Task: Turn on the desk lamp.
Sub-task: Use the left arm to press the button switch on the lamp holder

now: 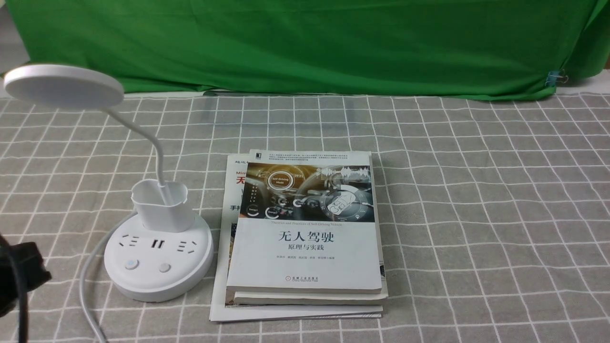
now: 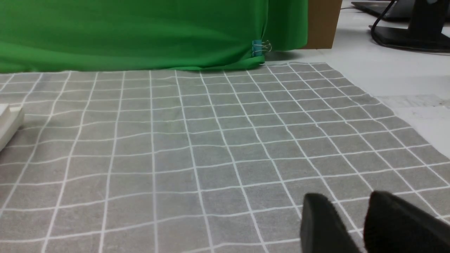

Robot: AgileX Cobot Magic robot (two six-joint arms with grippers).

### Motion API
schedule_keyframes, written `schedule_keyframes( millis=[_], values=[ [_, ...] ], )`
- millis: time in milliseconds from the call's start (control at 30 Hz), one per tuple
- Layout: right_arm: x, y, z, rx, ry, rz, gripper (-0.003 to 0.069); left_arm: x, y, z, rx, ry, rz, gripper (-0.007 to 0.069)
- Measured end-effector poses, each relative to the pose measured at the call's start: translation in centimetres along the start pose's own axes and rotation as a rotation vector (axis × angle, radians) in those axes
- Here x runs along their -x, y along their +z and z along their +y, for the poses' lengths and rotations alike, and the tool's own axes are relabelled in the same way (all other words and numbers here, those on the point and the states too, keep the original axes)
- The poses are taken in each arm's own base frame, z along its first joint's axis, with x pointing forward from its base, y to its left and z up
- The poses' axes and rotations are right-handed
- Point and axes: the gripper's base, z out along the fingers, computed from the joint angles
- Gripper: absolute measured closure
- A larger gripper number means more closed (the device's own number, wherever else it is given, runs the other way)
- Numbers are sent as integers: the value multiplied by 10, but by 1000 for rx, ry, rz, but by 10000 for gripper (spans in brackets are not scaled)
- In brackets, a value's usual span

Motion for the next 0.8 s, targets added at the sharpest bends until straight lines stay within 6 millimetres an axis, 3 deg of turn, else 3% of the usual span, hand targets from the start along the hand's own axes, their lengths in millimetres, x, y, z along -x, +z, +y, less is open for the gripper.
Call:
schedule_keyframes(
  millis=[400, 567, 800],
  values=[
    [0, 0, 0, 0, -1, 0, 414, 4, 68, -5, -35, 35, 384, 606],
    [0, 0, 0, 0, -1, 0, 414, 0, 99, -27, -55, 149, 511, 606],
    [0, 0, 0, 0, -1, -1, 414, 2, 129, -54, 36, 336, 537, 606]
  ],
)
